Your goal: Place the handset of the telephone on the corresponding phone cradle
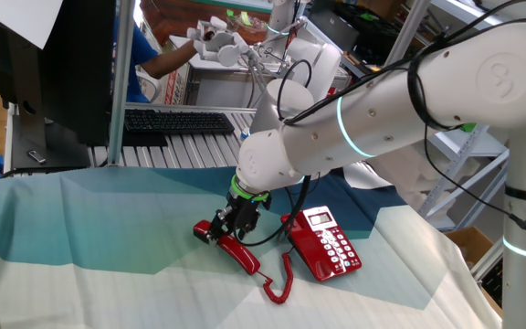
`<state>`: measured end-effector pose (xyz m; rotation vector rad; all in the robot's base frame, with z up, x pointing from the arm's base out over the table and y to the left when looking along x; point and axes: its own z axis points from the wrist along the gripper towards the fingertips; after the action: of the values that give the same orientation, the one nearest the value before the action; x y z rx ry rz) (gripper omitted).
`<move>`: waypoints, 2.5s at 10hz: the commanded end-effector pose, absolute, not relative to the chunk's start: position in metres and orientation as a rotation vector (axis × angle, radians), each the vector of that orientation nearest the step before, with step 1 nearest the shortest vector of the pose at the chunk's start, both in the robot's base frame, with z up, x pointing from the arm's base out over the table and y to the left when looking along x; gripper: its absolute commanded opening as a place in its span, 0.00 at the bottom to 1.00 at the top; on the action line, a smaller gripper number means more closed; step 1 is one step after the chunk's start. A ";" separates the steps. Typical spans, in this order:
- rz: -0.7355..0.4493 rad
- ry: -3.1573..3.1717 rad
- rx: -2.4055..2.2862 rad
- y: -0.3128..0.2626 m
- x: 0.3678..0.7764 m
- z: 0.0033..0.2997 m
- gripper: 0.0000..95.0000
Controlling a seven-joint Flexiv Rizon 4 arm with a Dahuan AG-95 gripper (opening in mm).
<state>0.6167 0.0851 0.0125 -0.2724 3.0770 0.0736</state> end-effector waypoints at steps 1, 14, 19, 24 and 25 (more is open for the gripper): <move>0.075 3.078 -0.272 0.085 0.616 0.013 0.80; 0.075 3.078 -0.272 0.085 0.616 0.013 0.80; 0.049 3.109 -0.076 0.093 0.611 0.022 0.80; 0.046 3.107 -0.092 0.091 0.610 0.024 0.80; 0.038 3.107 -0.099 0.089 0.608 0.026 0.80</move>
<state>0.6066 0.0870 0.0266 -0.0995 3.1034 0.0324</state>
